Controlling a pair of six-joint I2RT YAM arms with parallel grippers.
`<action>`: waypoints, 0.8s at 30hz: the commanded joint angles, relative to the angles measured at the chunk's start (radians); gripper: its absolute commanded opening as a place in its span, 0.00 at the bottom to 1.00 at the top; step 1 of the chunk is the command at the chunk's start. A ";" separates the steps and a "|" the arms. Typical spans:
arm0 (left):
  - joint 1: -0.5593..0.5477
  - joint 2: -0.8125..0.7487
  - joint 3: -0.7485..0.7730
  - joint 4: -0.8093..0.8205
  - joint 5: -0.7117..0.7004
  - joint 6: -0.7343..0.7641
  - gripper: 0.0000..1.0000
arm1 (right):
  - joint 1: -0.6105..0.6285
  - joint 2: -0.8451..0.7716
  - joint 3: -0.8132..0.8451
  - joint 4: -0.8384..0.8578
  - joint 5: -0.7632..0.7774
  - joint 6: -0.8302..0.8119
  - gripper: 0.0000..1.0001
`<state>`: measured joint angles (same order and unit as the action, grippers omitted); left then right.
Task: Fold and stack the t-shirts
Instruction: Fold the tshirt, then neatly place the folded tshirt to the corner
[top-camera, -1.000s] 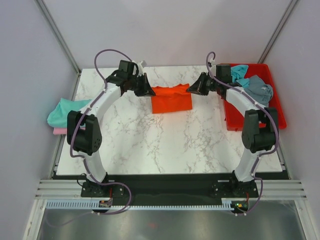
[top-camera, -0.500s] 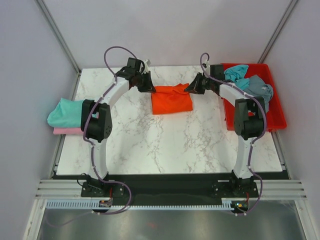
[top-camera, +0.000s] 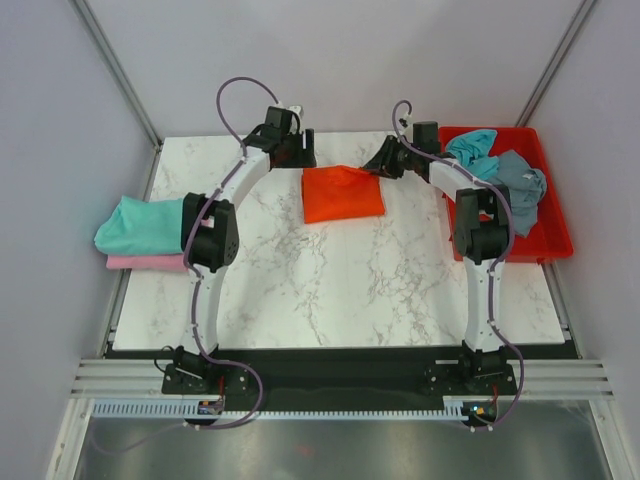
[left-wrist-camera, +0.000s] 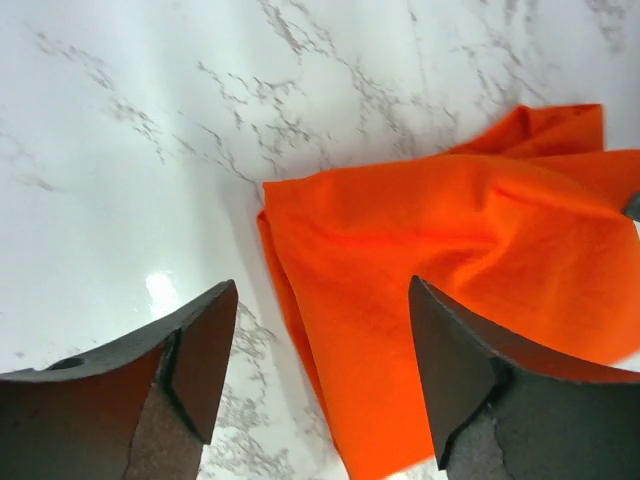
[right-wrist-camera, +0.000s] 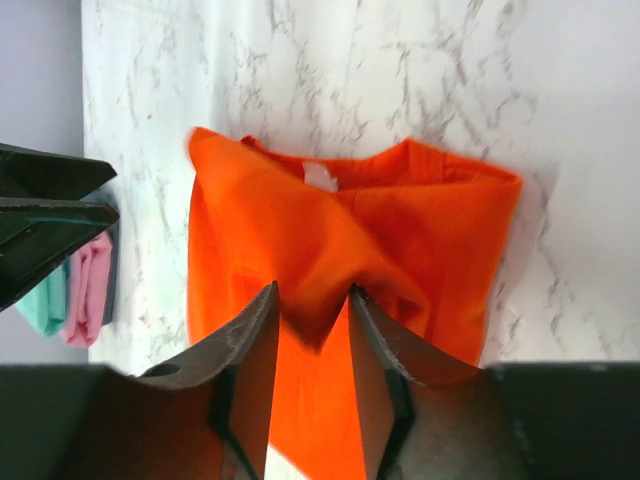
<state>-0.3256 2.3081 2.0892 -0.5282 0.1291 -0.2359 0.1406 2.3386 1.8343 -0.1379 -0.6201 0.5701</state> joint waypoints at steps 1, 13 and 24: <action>-0.030 0.025 0.103 0.027 -0.184 0.087 0.78 | 0.005 -0.001 0.094 0.037 0.033 -0.087 0.46; -0.026 -0.208 -0.130 -0.094 -0.060 0.034 0.82 | -0.009 -0.197 -0.030 0.026 -0.026 -0.024 0.65; 0.048 -0.236 -0.342 -0.089 0.363 -0.054 0.82 | -0.007 -0.134 -0.132 0.061 -0.096 0.022 0.67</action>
<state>-0.2962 2.0945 1.7584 -0.6209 0.3504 -0.2382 0.1333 2.1822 1.6978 -0.0975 -0.6796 0.5804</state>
